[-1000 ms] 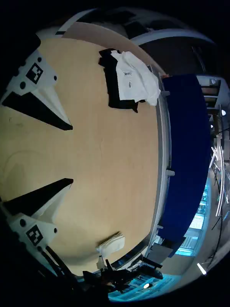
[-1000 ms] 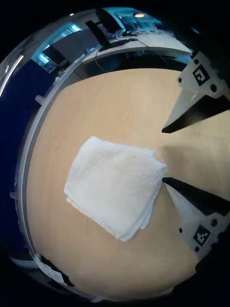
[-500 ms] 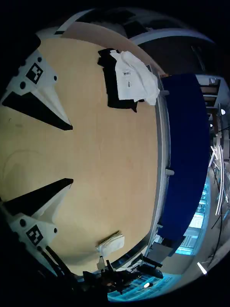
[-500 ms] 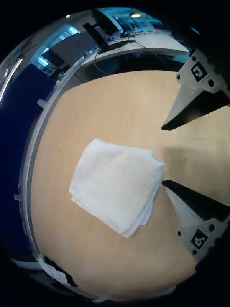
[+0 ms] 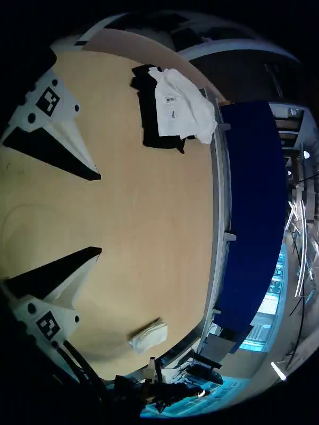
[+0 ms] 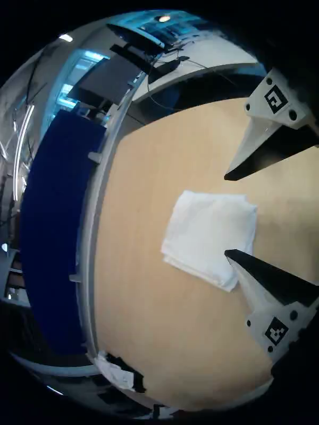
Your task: Fold towel
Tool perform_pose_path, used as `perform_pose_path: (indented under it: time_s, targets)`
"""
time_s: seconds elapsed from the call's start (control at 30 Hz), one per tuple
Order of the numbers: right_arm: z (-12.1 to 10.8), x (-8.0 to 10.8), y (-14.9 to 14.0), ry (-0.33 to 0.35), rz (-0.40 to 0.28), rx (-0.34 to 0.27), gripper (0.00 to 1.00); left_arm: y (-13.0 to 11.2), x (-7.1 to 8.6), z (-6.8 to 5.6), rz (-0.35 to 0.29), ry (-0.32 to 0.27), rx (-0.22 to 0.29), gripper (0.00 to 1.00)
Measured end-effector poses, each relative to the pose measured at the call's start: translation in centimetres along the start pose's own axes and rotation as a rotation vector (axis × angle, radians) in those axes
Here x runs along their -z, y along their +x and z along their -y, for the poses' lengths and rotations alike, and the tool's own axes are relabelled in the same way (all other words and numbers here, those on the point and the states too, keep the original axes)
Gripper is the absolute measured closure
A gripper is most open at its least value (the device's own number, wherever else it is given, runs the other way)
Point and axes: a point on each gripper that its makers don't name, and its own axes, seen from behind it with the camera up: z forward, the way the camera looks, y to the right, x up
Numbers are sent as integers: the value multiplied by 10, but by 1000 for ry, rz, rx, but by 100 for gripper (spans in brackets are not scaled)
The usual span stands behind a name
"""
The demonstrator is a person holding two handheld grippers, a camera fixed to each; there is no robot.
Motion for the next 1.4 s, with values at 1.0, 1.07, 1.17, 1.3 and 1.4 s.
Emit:
perform_pose_path:
  time_s: [1.0,1.07,1.17,1.3,1.4]
  targets:
    - [93,79,137,49,-558,-235,0,94,4,1,-362,-9,48,7]
    - [93,82,139,31,-575,-232,0,108,10,3,-421,-2,55,7]
    - [94,86,141,8,-594,-229,0,127,20,4,-509,5,64,7]
    - [92,88,143,-26,-608,-226,0,140,26,7,-578,20,74,7]
    - [90,90,148,-52,-620,-228,0,145,29,13,-607,42,68,7]
